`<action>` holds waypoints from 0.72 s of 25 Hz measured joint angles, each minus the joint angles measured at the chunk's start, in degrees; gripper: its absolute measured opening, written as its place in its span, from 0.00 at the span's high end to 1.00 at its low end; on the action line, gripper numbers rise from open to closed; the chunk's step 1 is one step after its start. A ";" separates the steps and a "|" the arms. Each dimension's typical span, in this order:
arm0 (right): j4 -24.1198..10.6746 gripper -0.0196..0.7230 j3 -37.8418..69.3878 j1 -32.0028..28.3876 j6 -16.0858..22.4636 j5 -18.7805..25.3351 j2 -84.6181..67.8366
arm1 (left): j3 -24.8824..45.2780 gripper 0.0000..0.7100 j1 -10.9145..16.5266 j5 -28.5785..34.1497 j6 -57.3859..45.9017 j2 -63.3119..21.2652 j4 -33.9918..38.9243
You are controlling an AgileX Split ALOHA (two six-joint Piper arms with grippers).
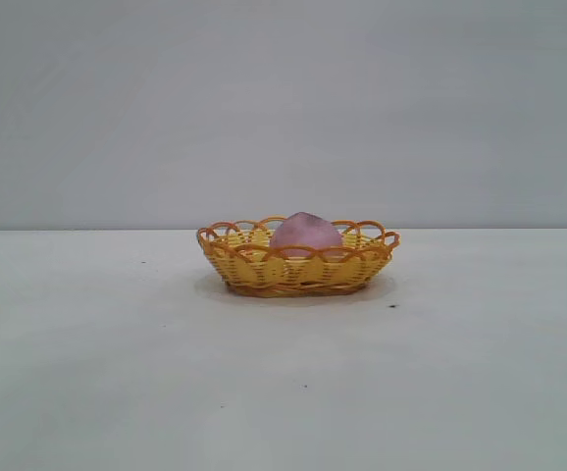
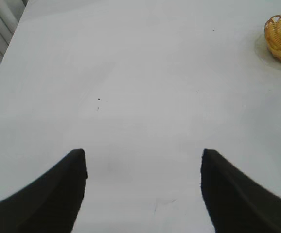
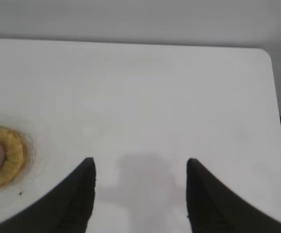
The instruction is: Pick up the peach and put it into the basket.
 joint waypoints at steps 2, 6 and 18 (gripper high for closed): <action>0.00 0.50 6.84 0.00 0.16 0.00 -6.68 | 0.00 0.38 0.00 0.00 0.00 0.00 0.00; 0.00 0.50 19.57 0.00 0.98 -1.08 -21.62 | 0.00 0.38 0.00 0.00 0.00 0.00 0.00; 0.00 0.50 50.64 0.00 2.99 -4.00 -67.95 | 0.00 0.38 0.00 0.00 0.00 0.00 0.00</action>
